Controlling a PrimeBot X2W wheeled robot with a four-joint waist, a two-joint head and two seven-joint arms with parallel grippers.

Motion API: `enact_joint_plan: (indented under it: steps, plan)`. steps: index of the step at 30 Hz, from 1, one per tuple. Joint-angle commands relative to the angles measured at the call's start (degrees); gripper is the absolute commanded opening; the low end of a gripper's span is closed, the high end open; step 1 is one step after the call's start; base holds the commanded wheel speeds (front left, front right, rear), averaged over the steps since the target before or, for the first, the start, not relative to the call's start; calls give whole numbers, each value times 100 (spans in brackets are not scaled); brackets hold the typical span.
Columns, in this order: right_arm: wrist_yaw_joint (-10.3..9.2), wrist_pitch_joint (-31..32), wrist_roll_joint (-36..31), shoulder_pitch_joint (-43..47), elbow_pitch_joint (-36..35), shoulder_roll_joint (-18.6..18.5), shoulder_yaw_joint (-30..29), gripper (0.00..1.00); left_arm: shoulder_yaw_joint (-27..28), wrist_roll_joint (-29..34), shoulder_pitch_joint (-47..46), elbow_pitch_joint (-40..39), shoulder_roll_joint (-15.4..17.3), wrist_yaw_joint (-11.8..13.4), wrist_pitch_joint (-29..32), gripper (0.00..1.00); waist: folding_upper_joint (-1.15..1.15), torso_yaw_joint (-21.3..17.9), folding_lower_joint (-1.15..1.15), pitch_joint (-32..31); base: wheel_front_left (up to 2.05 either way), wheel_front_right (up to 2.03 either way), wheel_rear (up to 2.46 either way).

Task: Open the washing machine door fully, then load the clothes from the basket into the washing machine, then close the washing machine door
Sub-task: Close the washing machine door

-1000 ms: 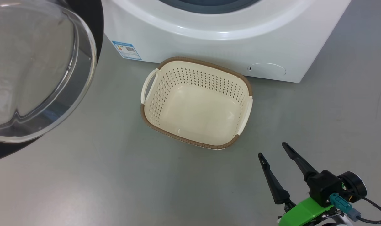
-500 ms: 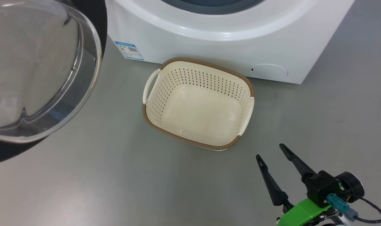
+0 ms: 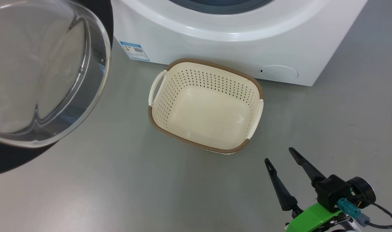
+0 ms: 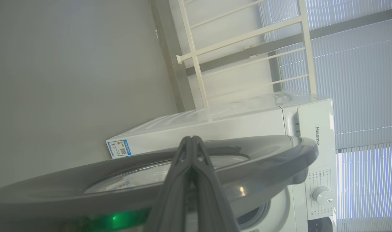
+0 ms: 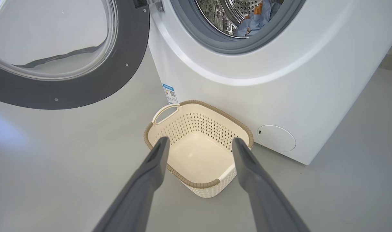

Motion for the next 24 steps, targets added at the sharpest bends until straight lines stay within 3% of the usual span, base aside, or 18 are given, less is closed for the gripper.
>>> enact_joint_plan:
  steps: [1,17,24]
  plan:
    - [52,-31,13,-103,-119,26,173,100,31,-59,68,-191,294,-1,167,0,0,15,0,-8,0,0,0]
    - [52,-247,124,-127,182,132,251,100,127,-574,458,-1059,-10,494,1091,0,0,-44,0,-270,0,0,0]
    - [52,-354,213,-82,328,170,240,100,281,-859,760,-1790,-327,664,1332,0,0,-90,0,-442,0,0,0]
